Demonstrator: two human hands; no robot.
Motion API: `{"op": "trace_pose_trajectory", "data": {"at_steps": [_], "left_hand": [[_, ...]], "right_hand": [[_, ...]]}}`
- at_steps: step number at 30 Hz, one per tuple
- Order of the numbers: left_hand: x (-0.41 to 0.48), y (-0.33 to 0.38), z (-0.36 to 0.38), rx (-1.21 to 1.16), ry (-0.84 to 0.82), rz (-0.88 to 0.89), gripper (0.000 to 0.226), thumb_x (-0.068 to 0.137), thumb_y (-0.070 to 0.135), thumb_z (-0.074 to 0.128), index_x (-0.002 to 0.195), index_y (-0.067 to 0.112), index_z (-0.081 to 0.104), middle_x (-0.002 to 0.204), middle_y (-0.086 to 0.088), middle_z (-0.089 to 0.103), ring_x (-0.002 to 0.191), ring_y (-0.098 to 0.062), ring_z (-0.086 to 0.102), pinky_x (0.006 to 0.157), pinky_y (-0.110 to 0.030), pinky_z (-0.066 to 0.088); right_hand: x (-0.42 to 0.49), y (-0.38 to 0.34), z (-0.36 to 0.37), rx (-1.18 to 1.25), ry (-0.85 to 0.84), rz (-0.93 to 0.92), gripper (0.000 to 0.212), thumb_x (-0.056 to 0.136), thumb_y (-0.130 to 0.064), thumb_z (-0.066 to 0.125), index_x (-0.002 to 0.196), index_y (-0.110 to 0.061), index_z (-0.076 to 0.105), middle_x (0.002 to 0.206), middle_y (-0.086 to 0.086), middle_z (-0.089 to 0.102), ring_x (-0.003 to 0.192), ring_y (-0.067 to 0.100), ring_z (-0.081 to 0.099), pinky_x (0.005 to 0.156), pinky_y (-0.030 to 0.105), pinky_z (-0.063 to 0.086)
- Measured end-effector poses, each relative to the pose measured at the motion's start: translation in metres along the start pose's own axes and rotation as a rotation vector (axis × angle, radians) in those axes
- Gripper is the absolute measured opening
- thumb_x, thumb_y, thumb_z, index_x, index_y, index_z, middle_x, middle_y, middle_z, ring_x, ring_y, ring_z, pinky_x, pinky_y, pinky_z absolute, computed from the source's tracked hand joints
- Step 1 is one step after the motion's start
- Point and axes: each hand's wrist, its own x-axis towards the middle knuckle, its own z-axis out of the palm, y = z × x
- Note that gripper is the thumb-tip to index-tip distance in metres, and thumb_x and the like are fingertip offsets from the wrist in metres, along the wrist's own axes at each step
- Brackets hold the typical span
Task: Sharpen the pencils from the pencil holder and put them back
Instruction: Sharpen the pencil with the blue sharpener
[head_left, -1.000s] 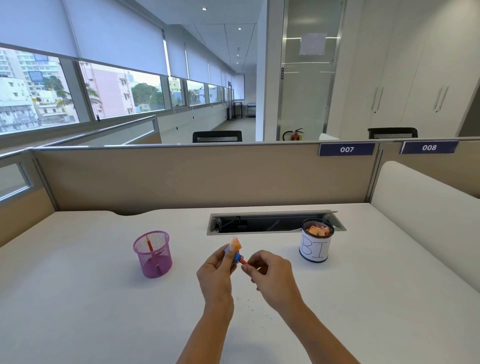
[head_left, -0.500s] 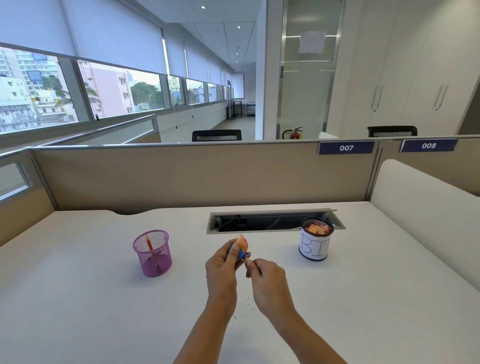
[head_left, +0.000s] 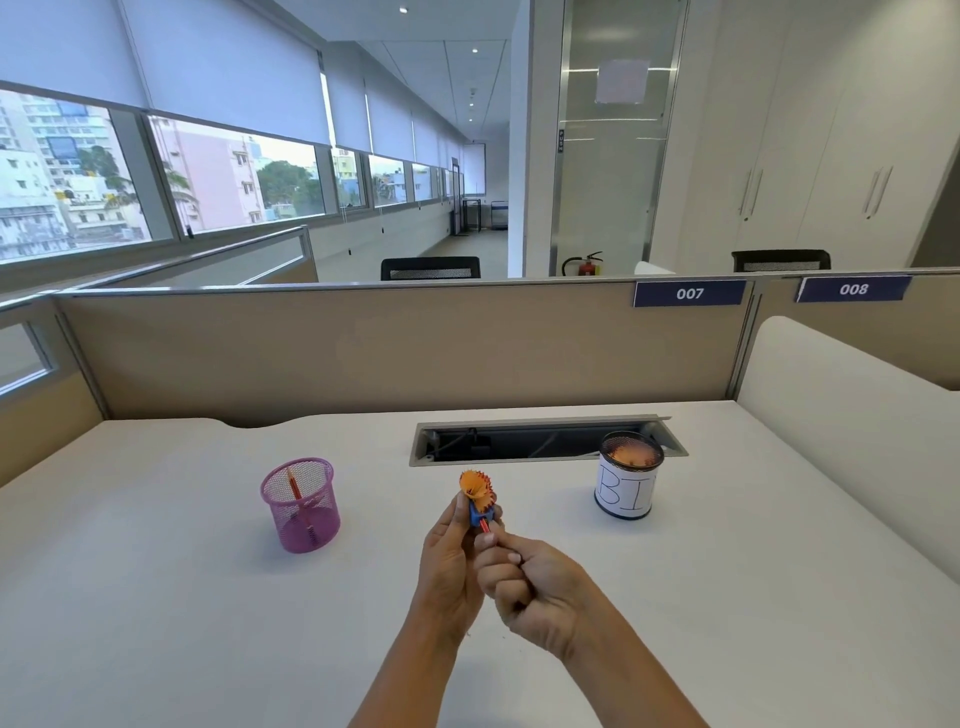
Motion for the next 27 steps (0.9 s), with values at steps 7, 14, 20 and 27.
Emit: {"op": "trace_pose_trajectory", "data": {"at_steps": [7,14,20,27], "left_hand": [[0.003,-0.001,-0.007,0.147,0.107,0.126,0.021,0.091,0.012,0.045,0.092,0.009,0.066,0.068,0.0,0.073,0.064,-0.012,0.07,0.061,-0.019,0.057],[0.001,-0.007,-0.007,0.226,0.207,0.257,0.02,0.087,0.011,0.052,0.104,0.013,0.062,0.088,-0.002,0.069,0.071,-0.012,0.07,0.068,-0.016,0.055],[-0.003,-0.011,-0.002,0.261,0.194,0.266,0.018,0.09,0.011,0.047,0.093,0.019,0.063,0.08,0.005,0.071,0.07,-0.006,0.07,0.061,-0.012,0.053],[-0.001,-0.009,-0.002,0.28,0.127,0.208,0.022,0.093,0.014,0.042,0.104,0.016,0.061,0.09,-0.002,0.069,0.078,-0.015,0.068,0.069,-0.018,0.055]], "right_hand": [[-0.001,-0.003,-0.005,-0.832,0.256,-0.333,0.012,0.089,-0.014,0.061,0.094,-0.004,0.057,0.064,0.003,0.053,0.046,0.005,0.041,0.038,0.013,0.034],[0.011,0.01,-0.016,-1.822,0.558,-1.005,0.02,0.093,-0.029,0.053,0.097,-0.013,0.063,0.084,-0.003,0.06,0.07,0.008,0.048,0.052,0.006,0.03],[0.019,0.023,-0.022,-1.945,0.688,-1.128,0.015,0.091,-0.028,0.057,0.09,-0.017,0.066,0.071,-0.006,0.059,0.056,0.008,0.04,0.04,0.008,0.018],[0.013,0.015,-0.01,-1.335,0.519,-0.699,0.029,0.099,-0.025,0.043,0.085,-0.011,0.065,0.06,-0.005,0.047,0.051,0.004,0.038,0.046,0.012,0.028]]}}
